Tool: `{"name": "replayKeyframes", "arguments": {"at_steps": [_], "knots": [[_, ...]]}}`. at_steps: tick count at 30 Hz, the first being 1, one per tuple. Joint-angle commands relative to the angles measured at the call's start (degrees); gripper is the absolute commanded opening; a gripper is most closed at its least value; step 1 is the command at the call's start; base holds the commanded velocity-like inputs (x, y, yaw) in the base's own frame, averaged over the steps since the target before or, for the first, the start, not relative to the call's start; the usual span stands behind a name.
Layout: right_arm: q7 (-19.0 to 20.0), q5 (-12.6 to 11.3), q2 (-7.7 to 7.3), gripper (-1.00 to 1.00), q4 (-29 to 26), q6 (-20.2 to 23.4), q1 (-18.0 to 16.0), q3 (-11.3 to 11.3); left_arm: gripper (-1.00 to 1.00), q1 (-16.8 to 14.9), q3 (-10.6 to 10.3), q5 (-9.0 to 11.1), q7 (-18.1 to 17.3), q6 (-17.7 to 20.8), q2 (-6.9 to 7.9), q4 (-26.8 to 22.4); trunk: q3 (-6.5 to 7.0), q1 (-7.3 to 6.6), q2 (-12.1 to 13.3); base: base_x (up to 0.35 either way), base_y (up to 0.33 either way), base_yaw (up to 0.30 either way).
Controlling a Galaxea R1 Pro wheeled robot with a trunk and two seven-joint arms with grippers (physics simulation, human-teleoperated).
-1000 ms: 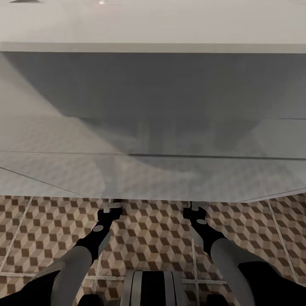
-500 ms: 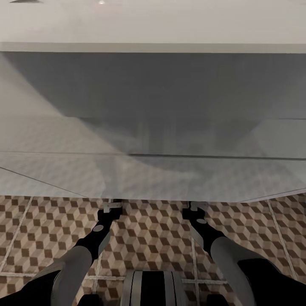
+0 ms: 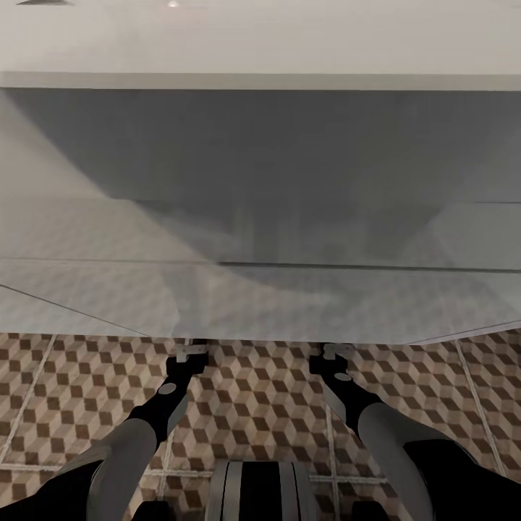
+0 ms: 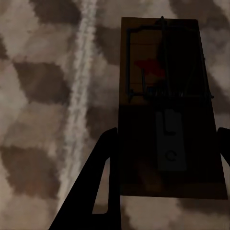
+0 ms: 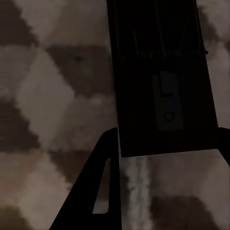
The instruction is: Take the four mousetraps from the cabinet in the bathroom and place them on the bathroom floor. Make sure all four end up on the same floor surface, and ensure that at least two of them are either under or directly next to the same bathroom sink.
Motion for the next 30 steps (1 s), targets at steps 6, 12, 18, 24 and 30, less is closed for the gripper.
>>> {"name": "replayKeyframes", "arguments": {"at_steps": [6,12,18,24,30], "knots": [[0.1,-0.5,0.01,-1.00,0.1,-0.2,0.0,-0.3,-1.00,0.0,0.2,-0.7,0.4,-0.2,-0.03,0.1,-0.03,-0.01,0.0,0.000,0.000,0.000],[0.3,-0.5,0.01,-1.00,0.1,-0.2,0.0,-0.6,-1.00,0.0,0.2,-0.7,0.4,-0.2,-0.03,0.1,-0.03,-0.01,0.0,0.000,0.000,0.000],[0.5,-0.5,0.07,-1.00,0.1,-0.2,0.0,-0.6,-1.00,0.0,0.2,-0.7,0.4,-0.2,-0.03,0.1,-0.03,-0.01,0.0,0.000,0.000,0.000],[0.6,-1.2,0.06,-1.00,0.4,-0.2,0.0,-0.6,-1.00,0.0,0.2,-0.8,0.4,-0.2,-0.03,0.1,-0.03,-0.01,0.0,0.000,0.000,0.000],[0.6,-3.5,-0.04,-1.00,2.2,-0.2,0.0,-0.6,-1.00,0.0,0.2,-0.8,0.4,-0.2,-0.03,0.1,-0.03,-0.01,0.0,0.000,0.000,0.000]]}}
